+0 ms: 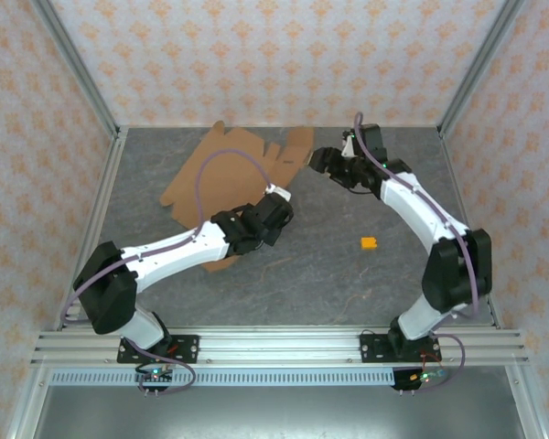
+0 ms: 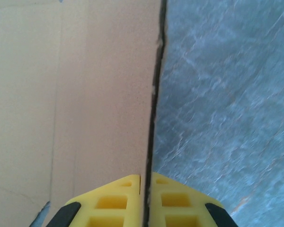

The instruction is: Fold the paper box

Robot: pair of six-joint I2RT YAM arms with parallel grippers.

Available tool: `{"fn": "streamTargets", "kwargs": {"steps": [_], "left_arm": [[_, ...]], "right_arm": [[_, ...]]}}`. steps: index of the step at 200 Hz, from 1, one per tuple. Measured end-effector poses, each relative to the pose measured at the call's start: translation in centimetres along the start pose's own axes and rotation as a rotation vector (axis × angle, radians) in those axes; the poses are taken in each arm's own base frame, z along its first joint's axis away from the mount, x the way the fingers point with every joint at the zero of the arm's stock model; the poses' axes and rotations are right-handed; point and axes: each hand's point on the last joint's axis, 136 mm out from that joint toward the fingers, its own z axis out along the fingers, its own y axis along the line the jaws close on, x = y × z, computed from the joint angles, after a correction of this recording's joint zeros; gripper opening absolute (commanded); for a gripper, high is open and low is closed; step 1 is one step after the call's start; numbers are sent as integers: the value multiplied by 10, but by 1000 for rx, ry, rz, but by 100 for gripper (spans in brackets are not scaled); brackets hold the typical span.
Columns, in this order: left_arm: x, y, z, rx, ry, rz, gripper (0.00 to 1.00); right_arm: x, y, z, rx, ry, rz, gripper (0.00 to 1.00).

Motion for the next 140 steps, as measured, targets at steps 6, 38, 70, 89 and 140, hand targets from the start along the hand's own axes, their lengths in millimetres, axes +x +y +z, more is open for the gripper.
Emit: {"fn": "streamTargets", "kwargs": {"steps": [6,38,70,89,140], "left_arm": [[-3,-1,-1,0,-8,-20,4],[-12,-2,-4,-6,-36,-93,5],[-17,-6,-5,-7,-56,-118,5],[-19,-8,-6,-1,-65,-130,5],[-19,-11,-4,4,-69,-131,6]], "right_arm": [[0,2,-7,-13,-22,19,71],[0,29,-25,-96,-72,55,84],[10,49,-20,-118,-59,36,87],[13,60,-17,-121,-56,15,82],[16,75,2,-112,-15,-13,75]]}}
